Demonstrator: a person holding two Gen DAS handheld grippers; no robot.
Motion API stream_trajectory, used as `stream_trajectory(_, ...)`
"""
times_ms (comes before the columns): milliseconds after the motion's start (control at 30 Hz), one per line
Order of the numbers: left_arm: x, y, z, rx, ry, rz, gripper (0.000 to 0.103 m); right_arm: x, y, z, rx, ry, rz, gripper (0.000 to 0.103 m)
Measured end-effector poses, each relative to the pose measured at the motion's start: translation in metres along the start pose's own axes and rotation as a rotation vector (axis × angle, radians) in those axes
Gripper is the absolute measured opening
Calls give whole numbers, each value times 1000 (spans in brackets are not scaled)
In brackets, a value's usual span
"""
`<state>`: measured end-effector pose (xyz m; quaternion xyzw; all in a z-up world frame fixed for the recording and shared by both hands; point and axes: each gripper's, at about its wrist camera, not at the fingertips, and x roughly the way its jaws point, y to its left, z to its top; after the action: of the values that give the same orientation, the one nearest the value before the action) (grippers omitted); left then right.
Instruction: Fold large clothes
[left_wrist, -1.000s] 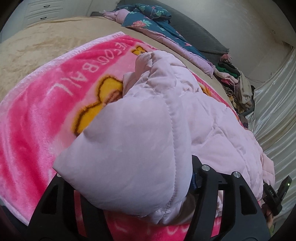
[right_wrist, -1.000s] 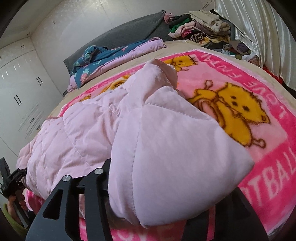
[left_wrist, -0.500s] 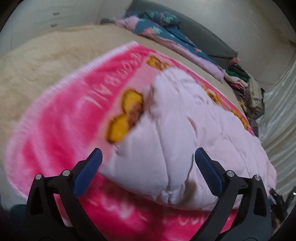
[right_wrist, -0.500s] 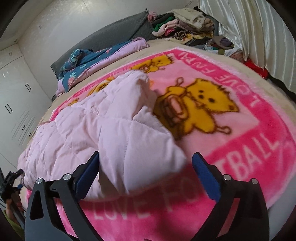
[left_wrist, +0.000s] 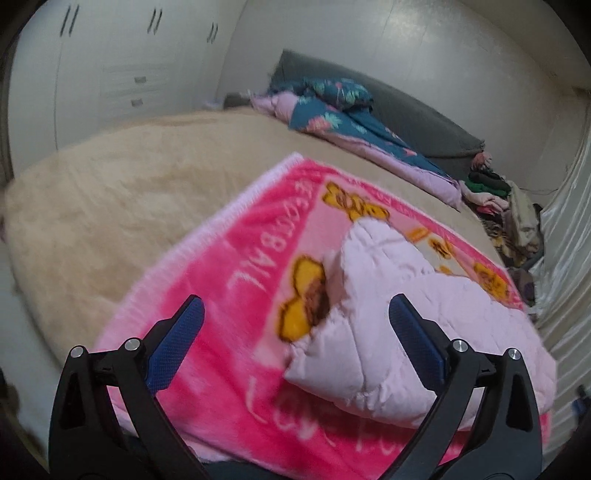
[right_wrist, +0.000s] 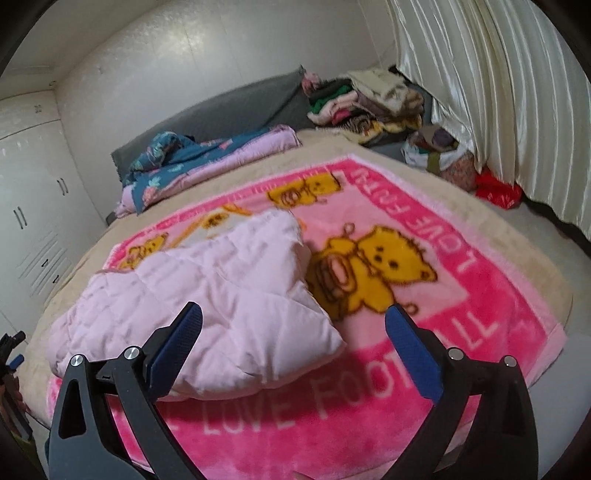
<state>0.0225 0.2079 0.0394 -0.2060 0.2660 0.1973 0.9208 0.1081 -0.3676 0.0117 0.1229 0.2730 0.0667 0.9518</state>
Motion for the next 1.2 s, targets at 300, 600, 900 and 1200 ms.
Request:
stream_trajectory(300, -32, -38, -4, 107, -41, -61, 94, -28, 46, 7, -94, -59, 75, 99)
stream_trajectory(600, -49, -103, -37, 241, -13, -184, 94, -43, 85, -3, -185, -62, 137, 99)
stream_trajectory(900, -44, -129, -71, 296, 25, -232, 94, -48, 114, -29, -270, -52, 119, 99)
stream_trajectory(1200, -39, -144, -98, 346, 70, -272, 94, -28, 140, -64, -294, 53, 137, 99)
